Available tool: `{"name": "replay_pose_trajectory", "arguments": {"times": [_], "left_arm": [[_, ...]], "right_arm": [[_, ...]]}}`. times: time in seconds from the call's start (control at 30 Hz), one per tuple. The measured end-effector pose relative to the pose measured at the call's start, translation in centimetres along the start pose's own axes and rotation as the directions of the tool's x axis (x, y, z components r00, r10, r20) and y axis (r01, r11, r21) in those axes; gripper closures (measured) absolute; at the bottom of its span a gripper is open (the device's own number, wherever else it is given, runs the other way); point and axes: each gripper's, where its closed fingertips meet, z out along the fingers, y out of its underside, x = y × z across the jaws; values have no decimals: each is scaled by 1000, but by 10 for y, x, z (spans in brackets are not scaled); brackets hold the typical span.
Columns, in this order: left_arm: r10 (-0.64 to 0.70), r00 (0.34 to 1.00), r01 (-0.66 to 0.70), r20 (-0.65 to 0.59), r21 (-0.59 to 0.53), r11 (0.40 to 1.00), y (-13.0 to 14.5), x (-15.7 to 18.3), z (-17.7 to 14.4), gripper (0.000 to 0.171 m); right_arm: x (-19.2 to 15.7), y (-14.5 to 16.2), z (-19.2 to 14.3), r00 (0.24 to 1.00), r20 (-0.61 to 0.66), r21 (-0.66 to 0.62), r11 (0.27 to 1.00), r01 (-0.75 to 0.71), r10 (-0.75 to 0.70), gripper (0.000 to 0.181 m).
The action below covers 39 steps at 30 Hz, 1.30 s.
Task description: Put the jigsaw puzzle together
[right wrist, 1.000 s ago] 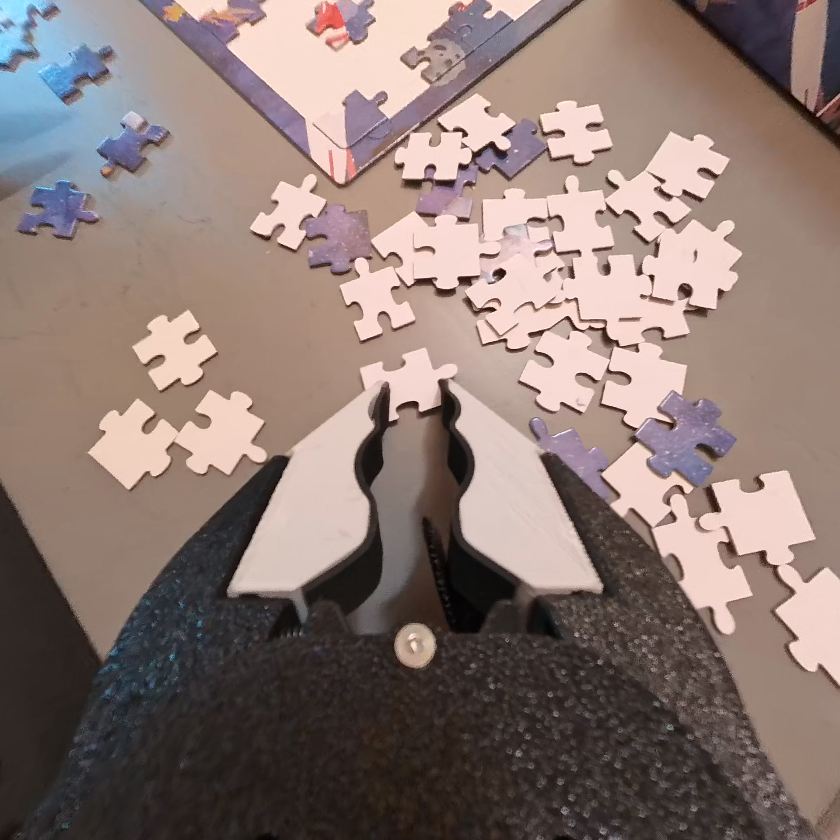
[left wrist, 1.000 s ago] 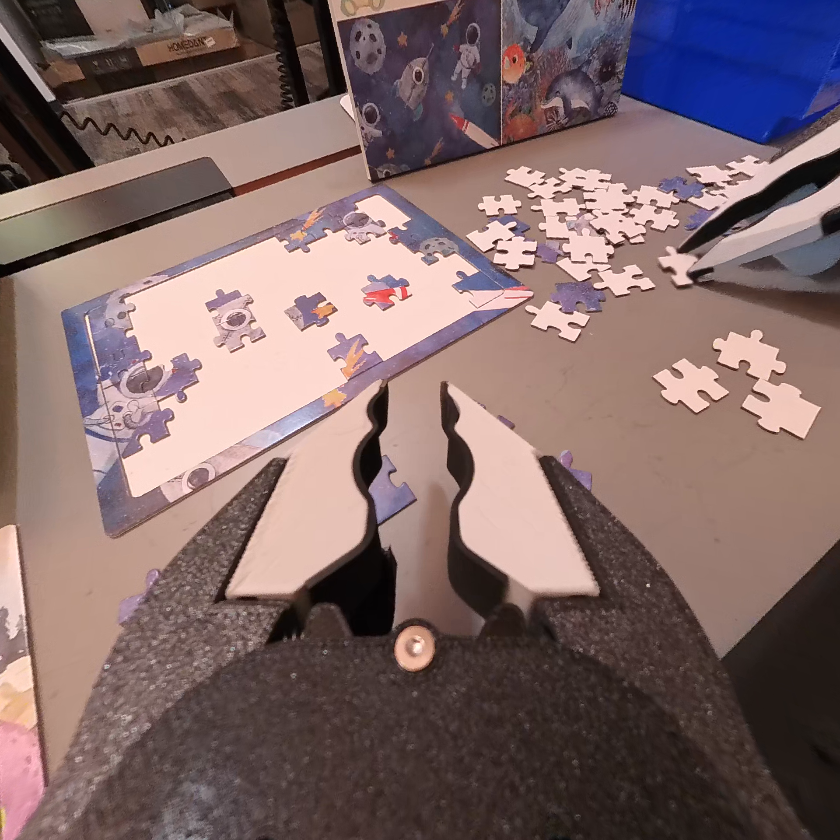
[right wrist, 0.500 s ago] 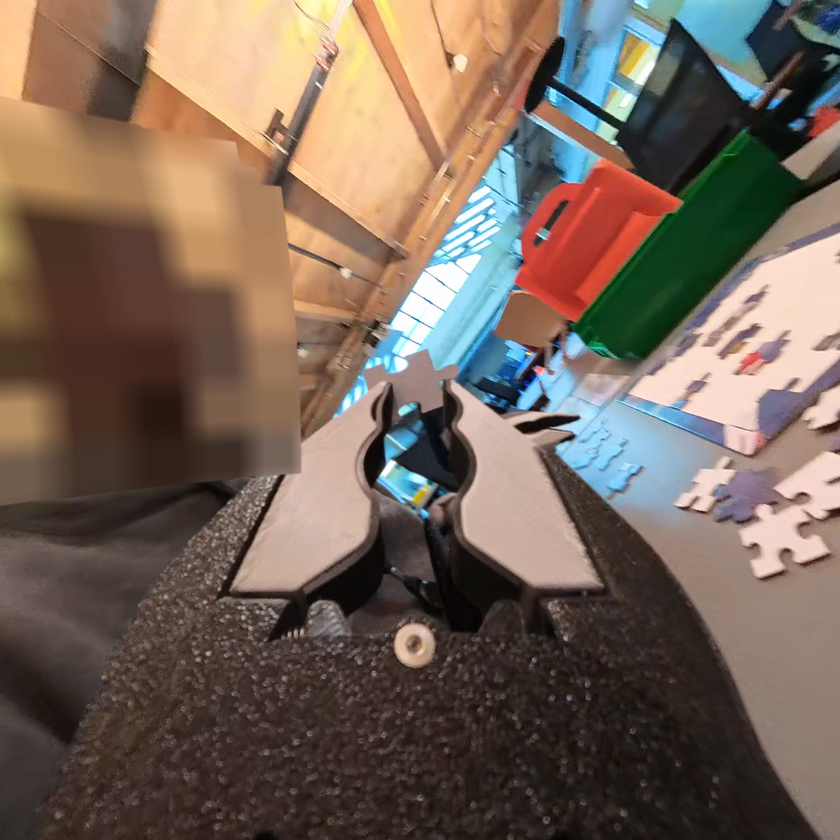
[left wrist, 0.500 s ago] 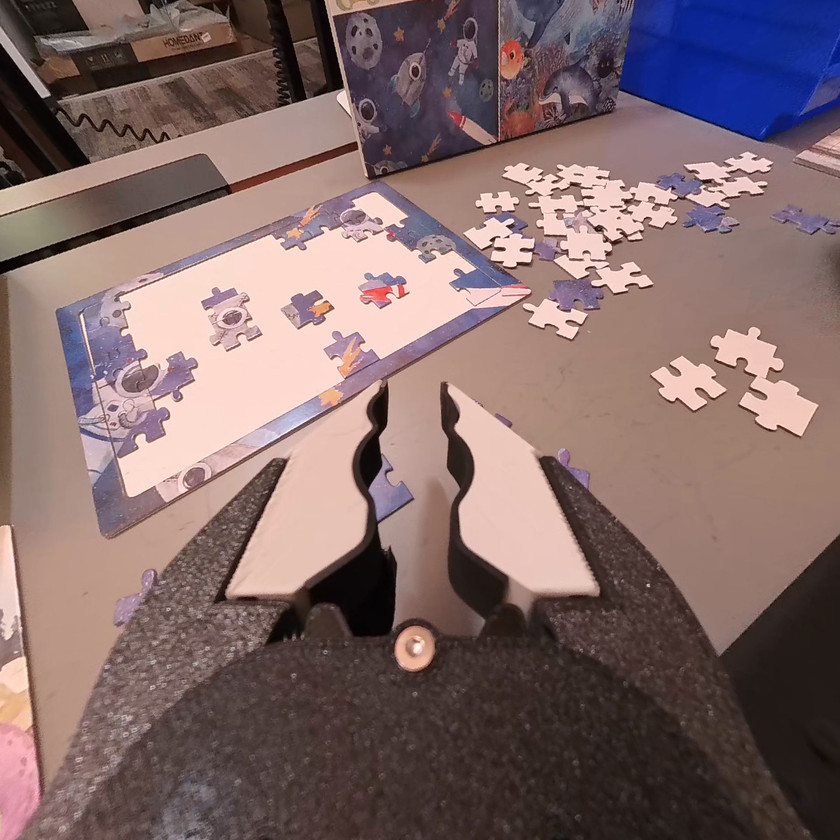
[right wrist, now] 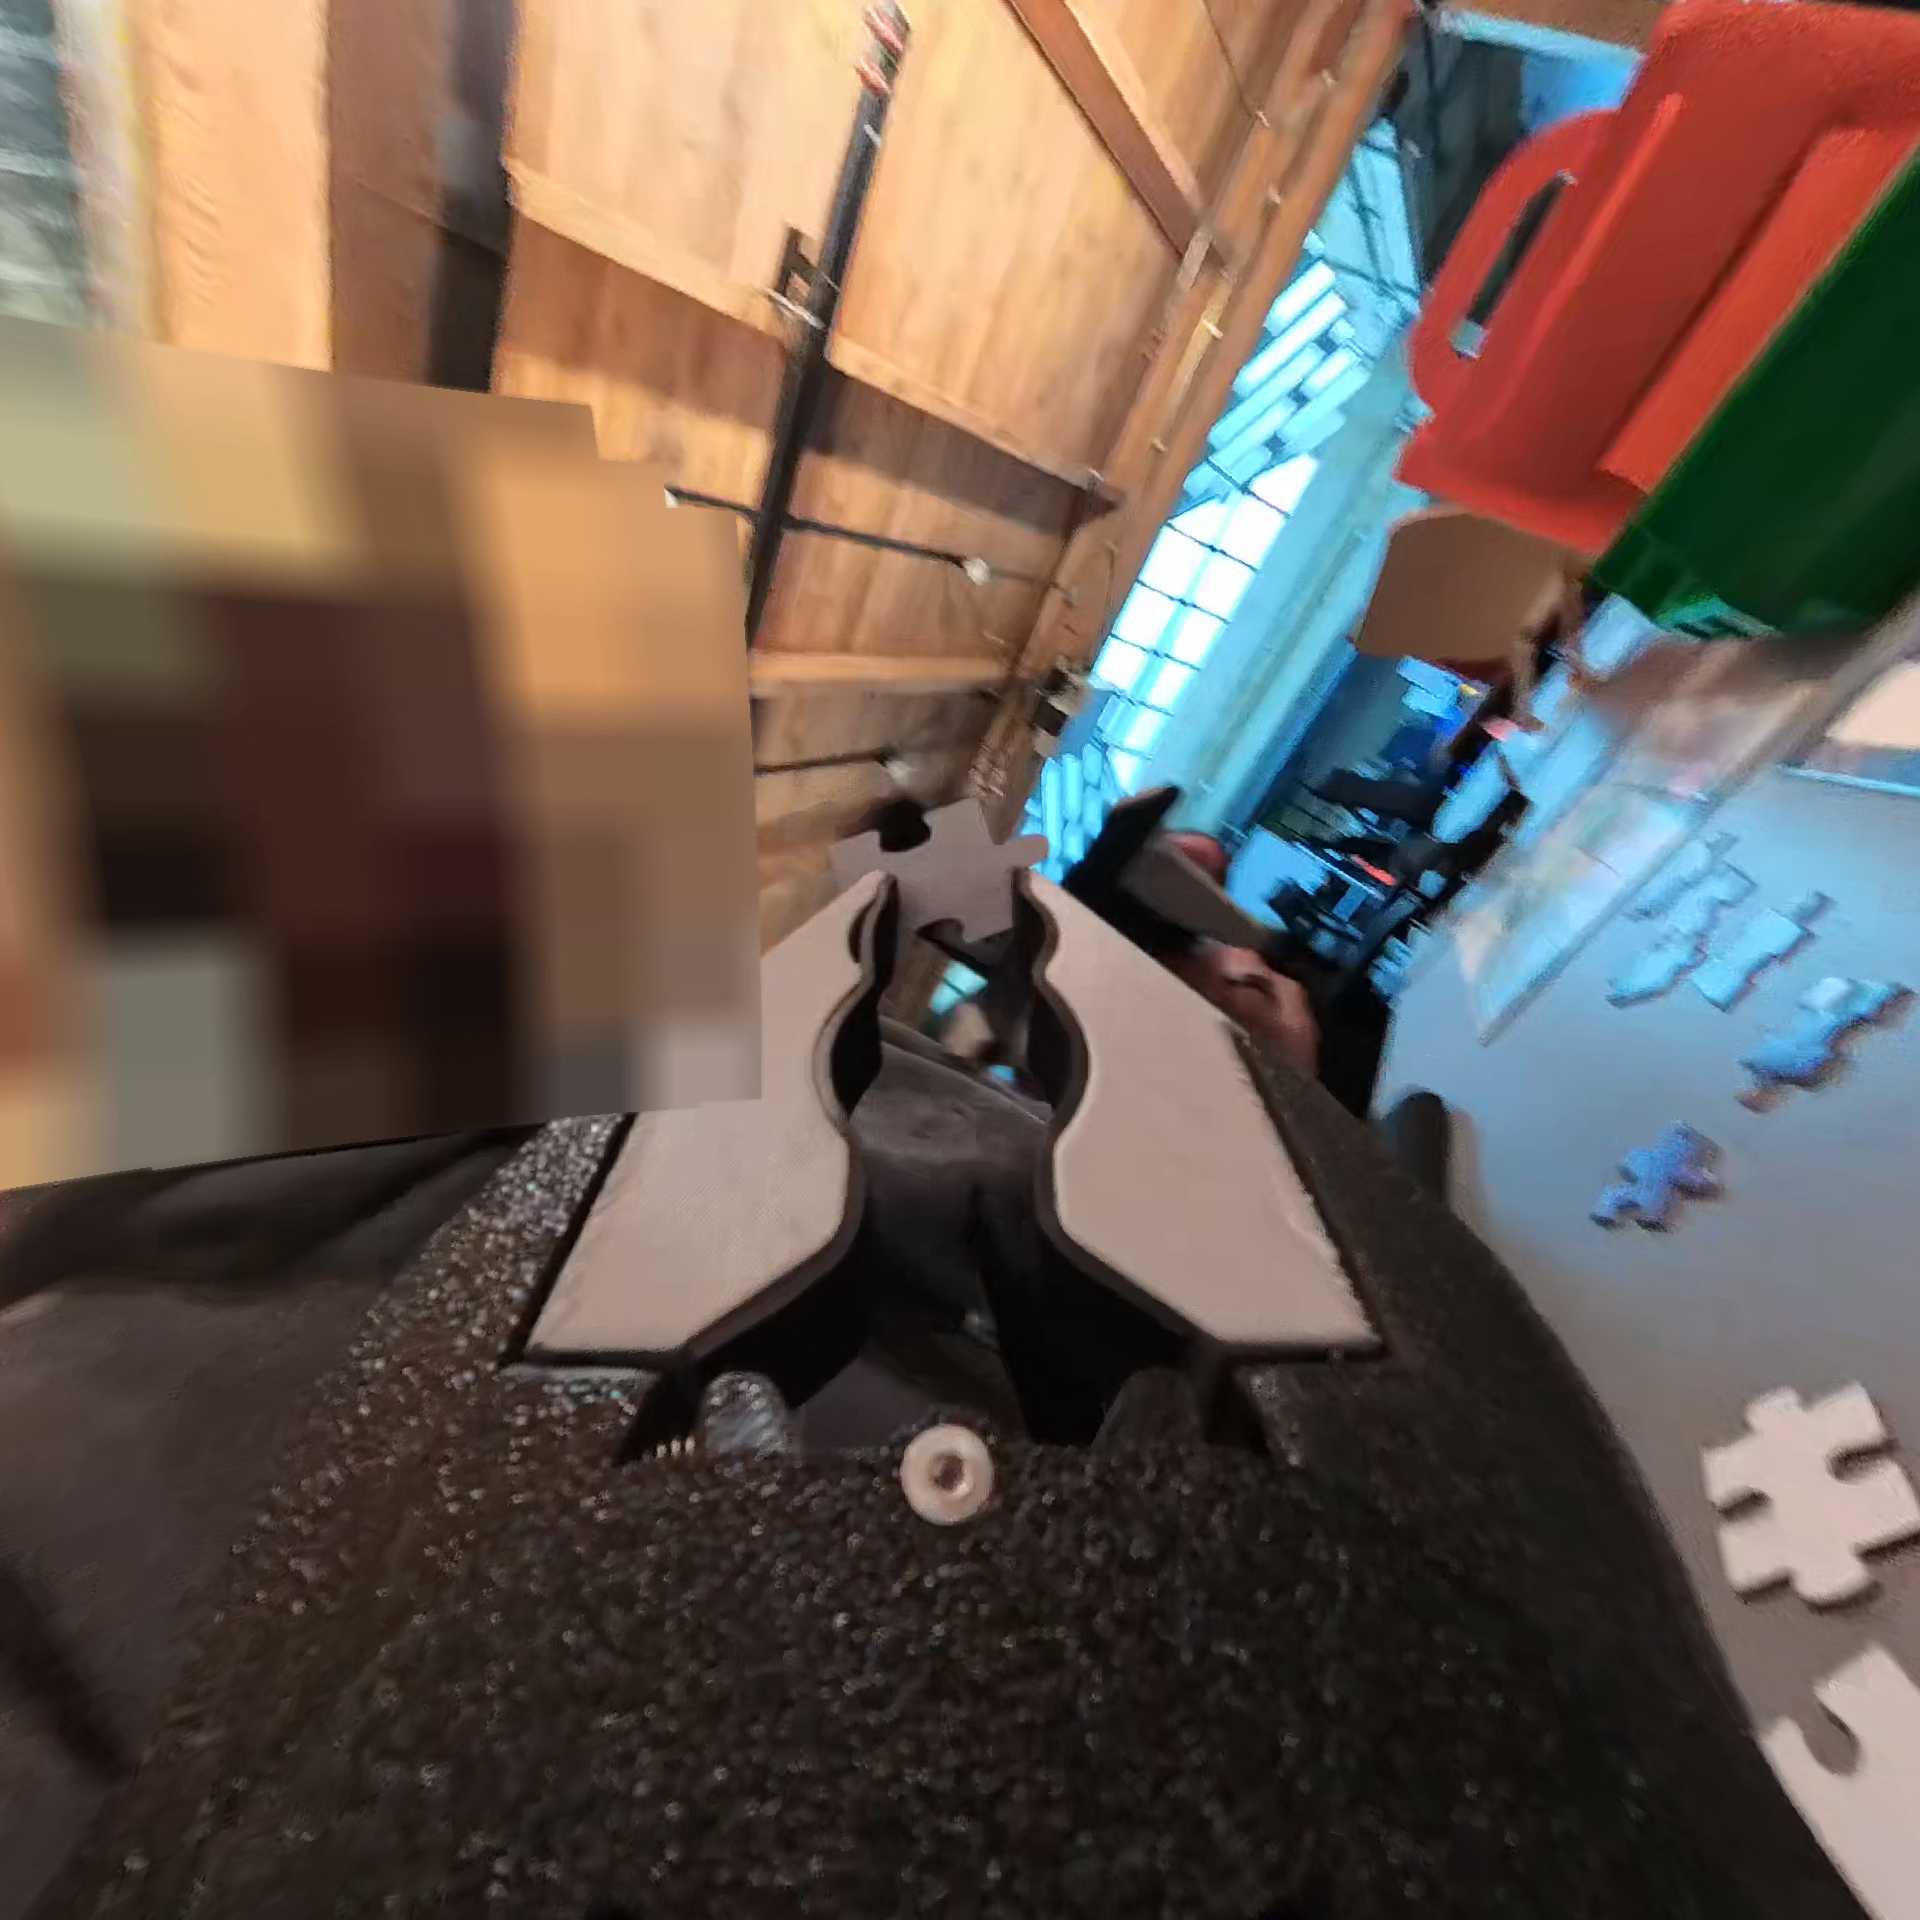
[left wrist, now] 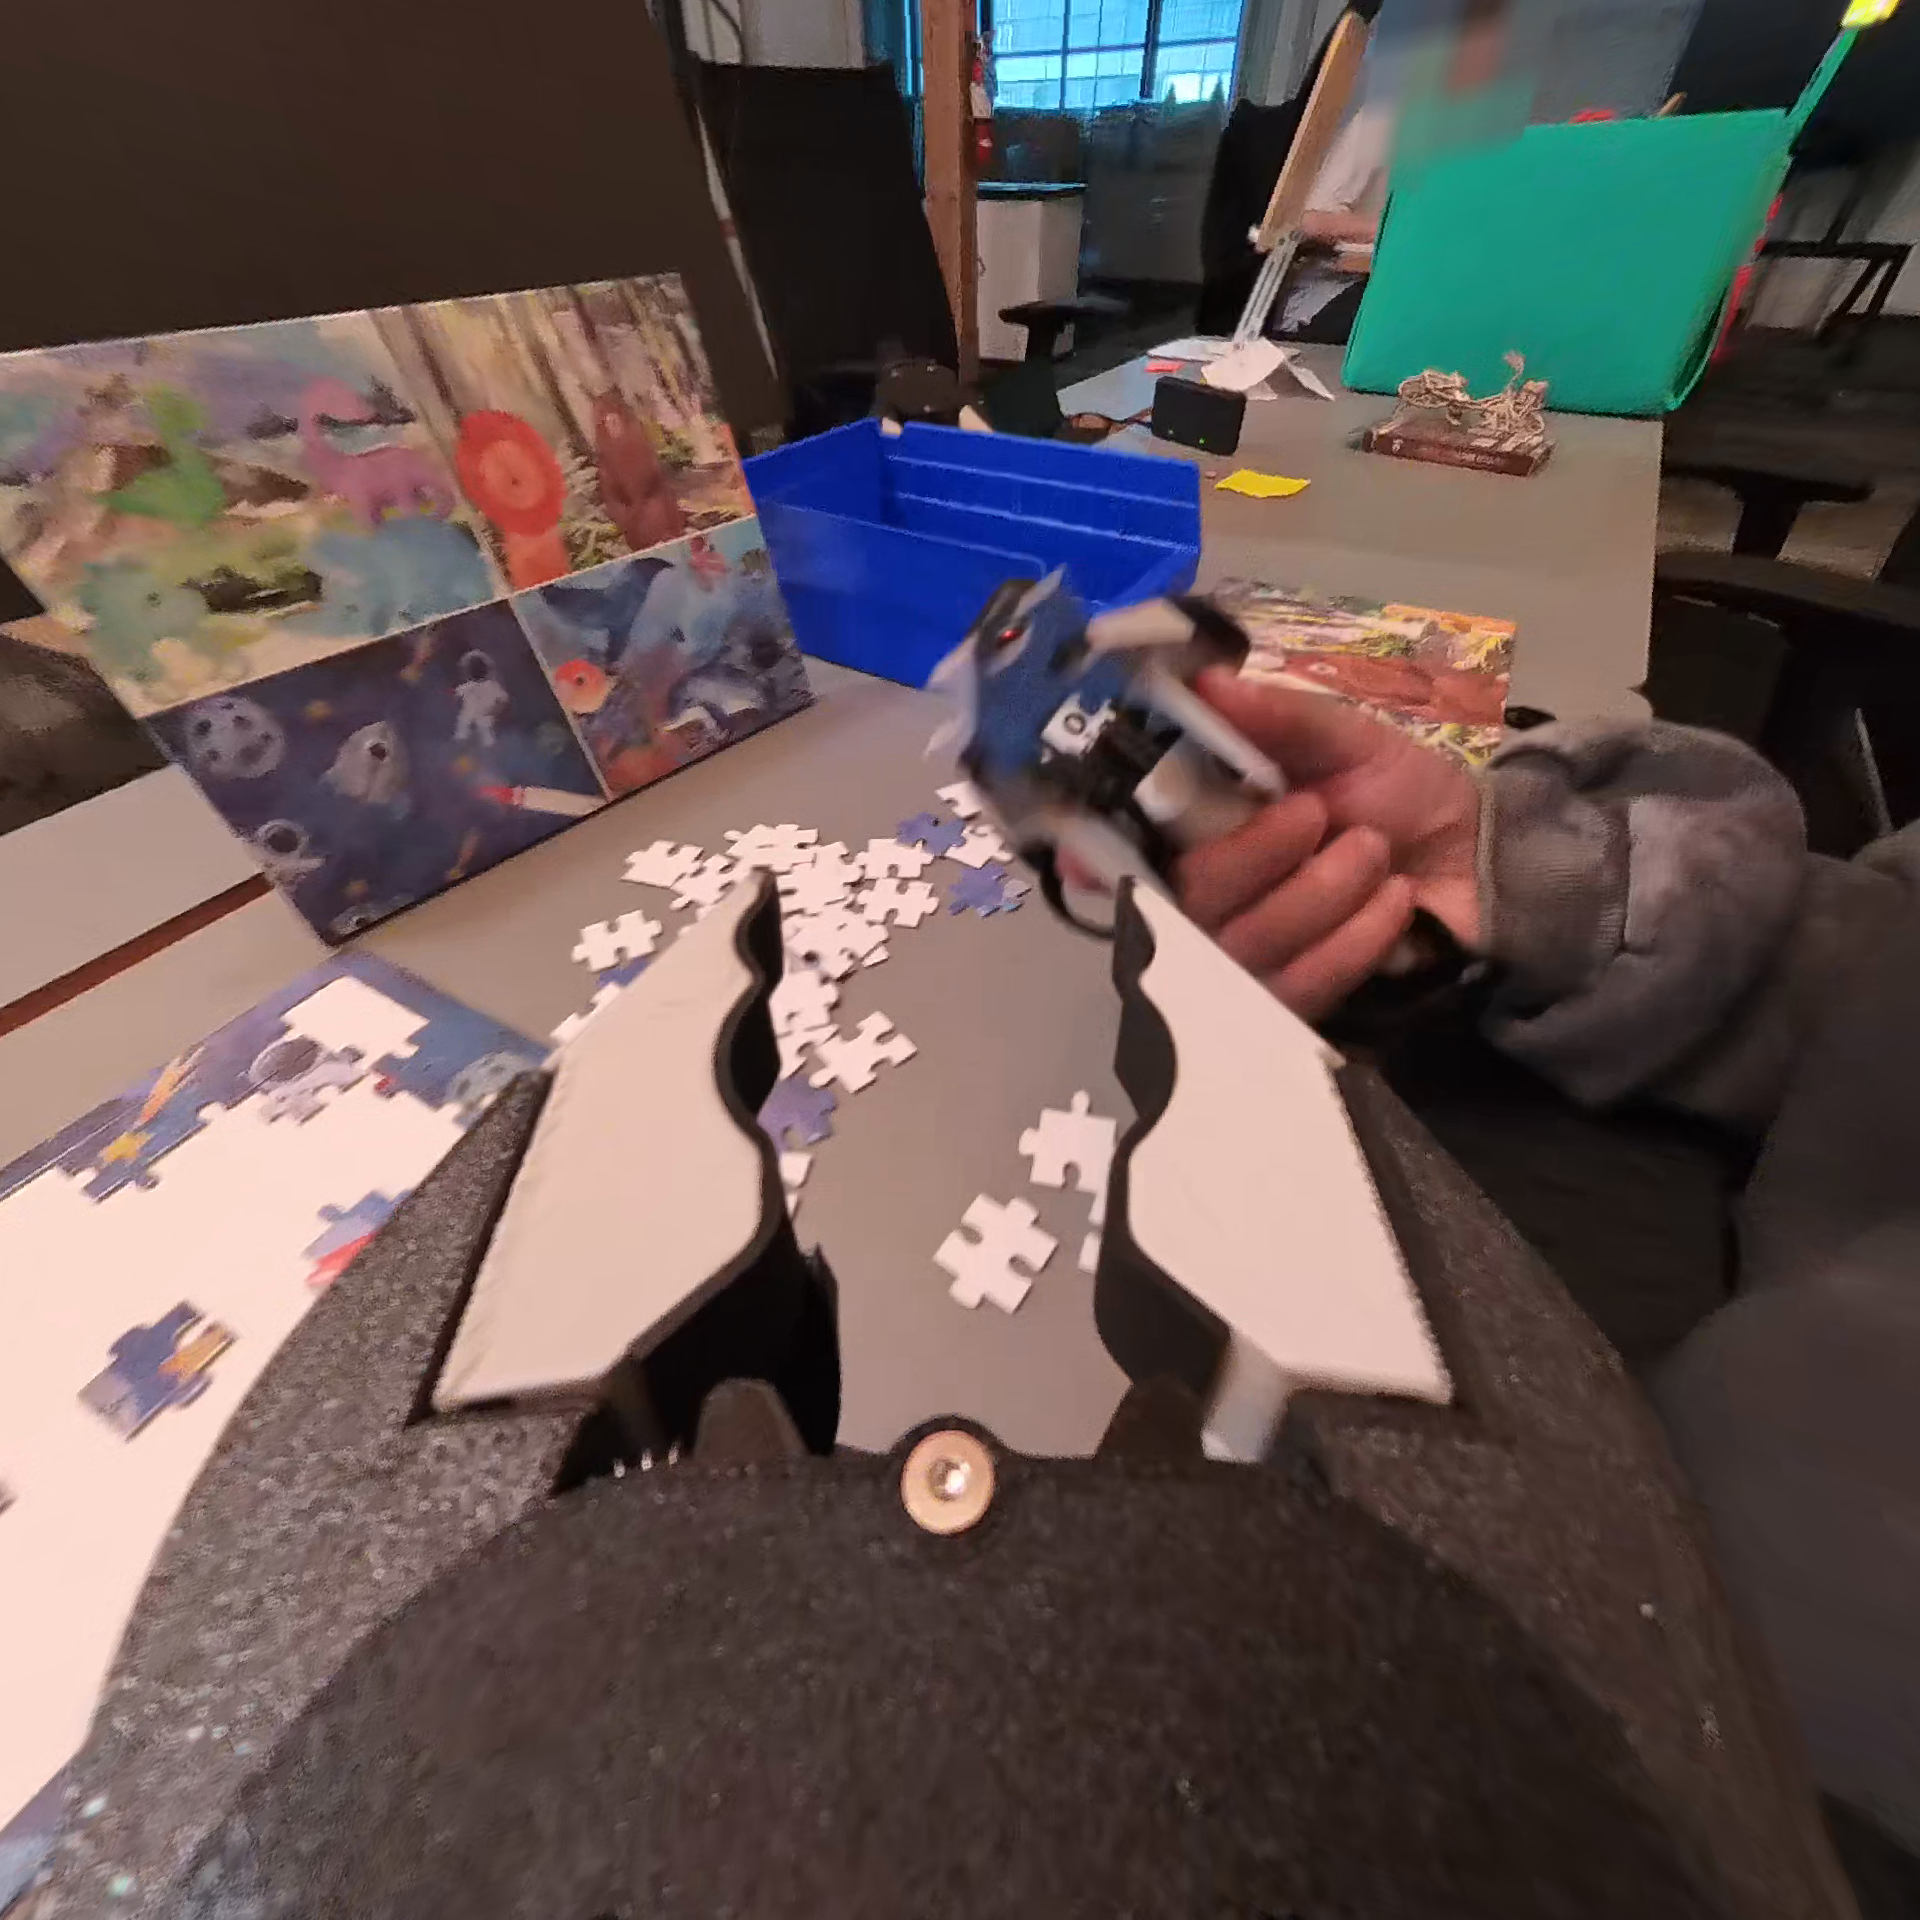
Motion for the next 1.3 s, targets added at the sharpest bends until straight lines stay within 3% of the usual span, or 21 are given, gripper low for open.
{"name": "replay_pose_trajectory", "arguments": {"times": [0.03, 0.1, 0.2, 0.3, 0.4, 0.47, 0.57, 0.63, 0.7, 0.77, 0.83, 0.9, 1.0, 1.17, 1.3], "left_arm": [[-17, 1000, 17, -8, 8, 1000, -3, 6, 6, 108], [-70, 997, 71, -43, 22, 997, -3, 16, 12, 108], [-50, 998, 50, -43, 13, 999, 5, 21, 14, 133], [16, 999, -16, -40, 6, 1000, 10, 25, 11, 148], [1, 1000, -2, -19, -62, 998, 27, 20, 4, 162], [-65, 997, 71, 43, -149, 986, 50, 1, -9, 171], [-195, 968, 235, 158, -297, 926, 97, -38, -40, 171], [-269, 930, 345, 249, -345, 873, 124, -61, -61, 171], [-314, 906, 406, 284, -373, 834, 139, -69, -75, 171], [-303, 899, 409, 316, -361, 838, 142, -75, -82, 171], [-281, 904, 389, 322, -348, 853, 139, -76, -81, 167], [-247, 909, 360, 336, -333, 872, 134, -80, -75, 156], [-208, 920, 313, 333, -302, 900, 124, -83, -64, 150], [-208, 945, 290, 253, -353, 890, 125, -73, -31, 149], [-116, 974, 197, 194, -476, 857, 131, -66, 9, 128]], "right_arm": [[7, 9, 4, 999, -45, -42, 999, 22, -24, 160], [12, 23, 9, 993, -91, -119, 991, 63, -74, 160], [9, 30, 8, 995, -79, -143, 989, 44, -56, 160], [28, 39, 3, 983, -177, -193, 981, 16, -51, 168], [45, 40, -4, 961, -270, -219, 976, 3, -64, 160], [68, 36, -18, 892, -424, -244, 968, 55, -158, 155], [86, 11, -44, 768, -589, -203, 966, 160, -251, 157], [92, -11, -69, 627, -708, -204, 945, 257, -323, 155], [84, -37, -98, 430, -798, -267, 887, 376, -422, 158], [63, -66, -134, 168, -848, -370, 787, 494, -504, 158], [45, -87, -179, -130, -842, -509, 692, 512, -524, 159], [40, -90, -206, -251, -806, -587, 671, 453, -536, 158], [51, -76, -220, -251, -785, -619, 702, 351, -567, 152], [90, -39, -179, -77, -715, -690, 685, 233, -694, 147], [99, -39, -192, -174, -689, -724, 674, 146, -704, 147]]}}
